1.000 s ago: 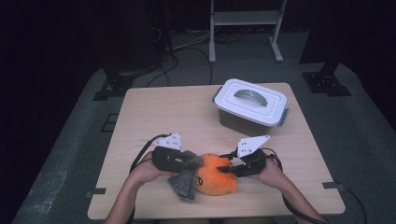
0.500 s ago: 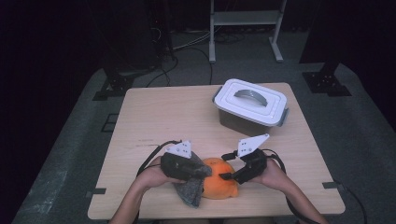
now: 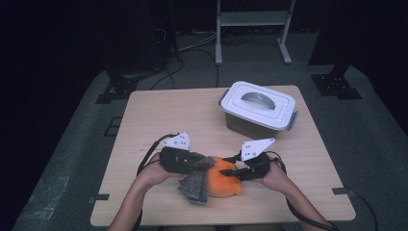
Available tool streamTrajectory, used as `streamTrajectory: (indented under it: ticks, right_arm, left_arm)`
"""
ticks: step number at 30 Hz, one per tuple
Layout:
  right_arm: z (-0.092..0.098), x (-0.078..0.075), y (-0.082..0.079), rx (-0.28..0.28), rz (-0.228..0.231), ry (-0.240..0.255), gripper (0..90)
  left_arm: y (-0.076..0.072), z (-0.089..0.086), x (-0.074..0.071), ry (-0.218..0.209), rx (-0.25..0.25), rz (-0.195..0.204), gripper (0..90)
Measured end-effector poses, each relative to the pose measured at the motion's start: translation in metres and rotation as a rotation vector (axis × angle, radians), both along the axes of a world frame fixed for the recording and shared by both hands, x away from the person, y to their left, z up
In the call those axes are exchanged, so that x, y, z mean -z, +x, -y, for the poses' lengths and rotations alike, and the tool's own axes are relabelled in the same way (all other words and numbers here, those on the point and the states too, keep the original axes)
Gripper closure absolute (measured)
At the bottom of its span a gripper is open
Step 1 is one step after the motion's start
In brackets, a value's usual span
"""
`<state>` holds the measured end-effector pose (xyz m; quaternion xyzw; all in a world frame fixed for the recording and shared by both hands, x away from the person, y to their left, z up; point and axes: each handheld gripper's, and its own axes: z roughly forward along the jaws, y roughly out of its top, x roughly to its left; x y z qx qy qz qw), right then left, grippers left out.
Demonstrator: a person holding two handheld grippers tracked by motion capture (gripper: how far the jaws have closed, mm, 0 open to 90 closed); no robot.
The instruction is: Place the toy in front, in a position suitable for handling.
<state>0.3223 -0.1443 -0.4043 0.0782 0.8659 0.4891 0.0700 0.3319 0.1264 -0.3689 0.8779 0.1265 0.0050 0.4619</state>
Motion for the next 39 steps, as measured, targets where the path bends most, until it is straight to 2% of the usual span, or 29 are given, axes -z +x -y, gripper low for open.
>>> streamTrajectory:
  ticks: [5,10,13,16,19,22,23,25,27,29,35,37,39]
  right_arm:
    - [0.002,0.004,-0.001,-0.026,0.012,-0.018,60.1]
    - [0.022,0.012,-0.008,-0.034,-0.002,-0.018,58.8]
    - [0.031,0.015,-0.009,-0.025,-0.048,0.003,48.7]
    - [0.032,0.01,-0.009,-0.014,-0.067,-0.01,38.4]
    - [0.031,0.006,-0.008,-0.003,-0.076,-0.03,33.3]
    - [0.028,0.009,-0.007,-0.002,-0.091,-0.049,31.2]
    - [0.026,0.01,-0.006,0.006,-0.095,-0.052,31.2]
    - [0.024,0.013,-0.006,0.018,-0.111,-0.044,37.5]
    - [0.022,0.014,-0.008,0.03,-0.081,-0.051,50.0]
    - [0.021,0.012,-0.01,0.03,-0.044,-0.051,56.1]
    - [0.012,0.004,-0.004,0.02,0.022,-0.042,58.1]
    - [0.007,0.003,-0.003,0.005,0.038,-0.037,58.0]
    - [0.003,0.004,-0.003,-0.006,0.033,-0.029,57.6]
  left_arm:
    - [0.003,-0.003,0.011,0.018,-0.01,-0.027,72.9]
    - [0.0,-0.012,0.027,0.03,-0.014,-0.068,72.8]
    - [-0.003,-0.01,0.033,0.016,0.004,-0.083,72.8]
    - [-0.007,-0.006,0.033,0.032,0.026,-0.079,72.8]
    - [-0.01,-0.004,0.032,0.05,0.039,-0.074,72.8]
    - [-0.011,-0.004,0.032,0.054,0.05,-0.076,72.8]
    - [-0.011,-0.005,0.033,0.057,0.046,-0.074,72.8]
    - [-0.011,-0.006,0.033,0.054,0.036,-0.074,72.8]
    - [-0.009,-0.009,0.032,0.048,0.028,-0.07,72.9]
    - [-0.007,-0.01,0.028,0.047,0.016,-0.061,72.9]
    - [0.003,-0.011,0.007,-0.001,-0.012,-0.023,72.9]
    - [0.006,-0.008,0.003,0.002,-0.018,-0.014,72.9]
    - [0.01,-0.004,0.005,0.019,-0.017,-0.025,72.8]
